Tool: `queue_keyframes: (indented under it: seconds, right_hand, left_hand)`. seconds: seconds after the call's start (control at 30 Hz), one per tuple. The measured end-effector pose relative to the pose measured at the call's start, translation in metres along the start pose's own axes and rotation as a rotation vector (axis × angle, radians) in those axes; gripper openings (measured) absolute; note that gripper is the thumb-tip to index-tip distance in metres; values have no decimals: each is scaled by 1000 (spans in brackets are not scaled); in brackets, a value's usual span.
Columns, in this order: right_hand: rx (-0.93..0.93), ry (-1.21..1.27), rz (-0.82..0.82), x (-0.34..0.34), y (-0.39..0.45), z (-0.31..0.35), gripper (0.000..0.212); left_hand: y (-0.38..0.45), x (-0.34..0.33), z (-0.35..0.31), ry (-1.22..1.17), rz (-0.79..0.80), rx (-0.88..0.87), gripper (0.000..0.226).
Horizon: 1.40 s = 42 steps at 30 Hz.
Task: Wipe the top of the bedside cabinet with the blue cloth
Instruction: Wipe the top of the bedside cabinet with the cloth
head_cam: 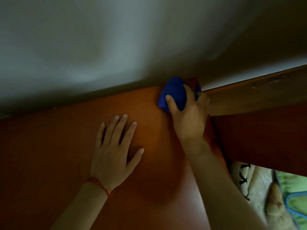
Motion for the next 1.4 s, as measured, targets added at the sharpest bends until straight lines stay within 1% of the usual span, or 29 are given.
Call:
queue_keyframes:
  seconds: [0.1,0.17,0.23,0.33,0.4,0.5,0.57,0.67,0.77,0.83,0.9,0.97,1.13,1.2,1.27,1.33,1.4]
  right_hand:
    - [-89,44,-32,9,-45,-21,62]
    - [-122,12,-39,17,-73,-36,64]
    - [-127,-10,-40,17,-70,-36,63]
    - [-157,-19,-36,7,-31,-17,62]
    - [-143,17,-33,7,-26,-15,61]
    - [-114,61,12,18,-72,-41,61]
    - [-77,37,13,27,-96,-58,61]
    - [-28,-34,45,22,-69,-52,60]
    - [26,-16,101,14,-39,-36,60]
    - [36,-7,95,23,-58,-52,60]
    - [22,1,68,41,-99,-81,61]
    - [23,-44,62,51,-127,-100,60]
    - [71,-84,64,34,-80,-72,60]
    - [57,-41,50,36,-91,-81,61]
    - [28,-18,31,49,-123,-104,62]
    - [30,-62,6,61,-153,-126,64]
    - [53,-80,4,63,-158,-128,64]
  left_hand:
    - [-1,1,-1,4,-17,-1,65]
    - [-2,0,-1,12,-15,-2,65]
    - [-2,1,-2,13,-18,-5,66]
    - [-1,1,-4,26,-26,-15,66]
    - [-2,1,-3,24,-35,-17,66]
    - [-3,3,-4,24,-28,-15,67]
    - [-5,2,-5,26,-20,-23,67]
    - [-9,-1,-9,22,-18,-28,67]
    - [-21,-2,-18,19,-22,-9,67]
    - [-34,-3,-33,9,-36,-11,66]
    - [-48,-5,-52,-11,-54,-14,64]
    - [-61,-10,-69,-18,-57,-11,62]
    - [-76,-30,-87,22,-8,16,63]
    - [-77,-32,-85,20,-22,28,62]
    - [-76,-30,-85,22,-44,30,62]
    - [-76,-29,-86,31,-69,16,62]
    - [-78,-29,-86,25,-75,29,62]
Point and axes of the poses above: each hand's wrist, its own y-axis towards the middle knuckle, its own x-axis out of the back of the hand, z = x × y, the point moved 8 cm from there along y, towards the middle knuckle, and after that the axes turned 14 degrees about -x, right-handed, at the moved point
